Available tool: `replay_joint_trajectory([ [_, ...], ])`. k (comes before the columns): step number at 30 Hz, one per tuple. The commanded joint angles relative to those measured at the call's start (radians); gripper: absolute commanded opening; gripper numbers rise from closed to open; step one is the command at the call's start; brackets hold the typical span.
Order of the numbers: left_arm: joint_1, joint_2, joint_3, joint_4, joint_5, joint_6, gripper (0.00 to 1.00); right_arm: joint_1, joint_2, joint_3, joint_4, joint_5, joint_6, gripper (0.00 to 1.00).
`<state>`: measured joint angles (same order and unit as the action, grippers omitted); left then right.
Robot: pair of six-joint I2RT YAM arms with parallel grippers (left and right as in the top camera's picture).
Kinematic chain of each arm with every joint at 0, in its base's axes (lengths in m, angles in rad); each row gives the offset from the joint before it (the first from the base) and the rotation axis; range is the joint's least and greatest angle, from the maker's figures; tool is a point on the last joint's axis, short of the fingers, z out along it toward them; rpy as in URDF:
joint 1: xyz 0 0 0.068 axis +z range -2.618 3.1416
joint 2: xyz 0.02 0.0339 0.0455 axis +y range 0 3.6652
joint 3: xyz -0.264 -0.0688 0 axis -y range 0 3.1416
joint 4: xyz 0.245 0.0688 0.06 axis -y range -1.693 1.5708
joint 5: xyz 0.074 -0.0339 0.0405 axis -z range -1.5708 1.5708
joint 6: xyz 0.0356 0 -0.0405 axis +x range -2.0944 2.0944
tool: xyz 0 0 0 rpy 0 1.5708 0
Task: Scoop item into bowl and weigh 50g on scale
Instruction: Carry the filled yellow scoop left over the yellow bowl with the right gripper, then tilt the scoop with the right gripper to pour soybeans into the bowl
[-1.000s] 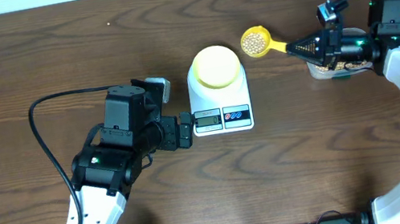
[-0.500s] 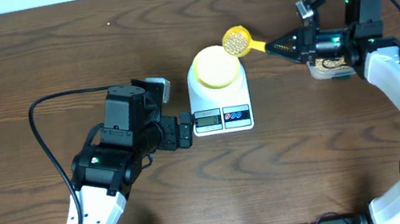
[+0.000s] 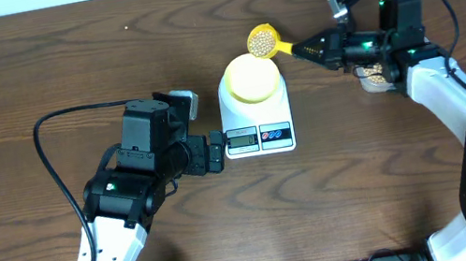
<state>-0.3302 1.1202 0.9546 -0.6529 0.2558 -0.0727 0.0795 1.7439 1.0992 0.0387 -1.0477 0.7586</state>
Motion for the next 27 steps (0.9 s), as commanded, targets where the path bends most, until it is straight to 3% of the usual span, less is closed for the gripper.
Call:
replay_joint_trajectory([
  [1,-0.001,-0.004,-0.003,0.000,-0.006,0.016,0.98,0.042,0.005,0.001,0.003,0.110,0.006,0.01],
  [14,-0.002,-0.004,-0.003,0.000,-0.006,0.016,0.98,0.142,0.005,0.001,0.010,0.265,-0.155,0.01],
  [27,-0.001,-0.004,-0.003,0.000,-0.006,0.016,0.98,0.160,-0.040,0.008,-0.113,0.325,-0.386,0.01],
])
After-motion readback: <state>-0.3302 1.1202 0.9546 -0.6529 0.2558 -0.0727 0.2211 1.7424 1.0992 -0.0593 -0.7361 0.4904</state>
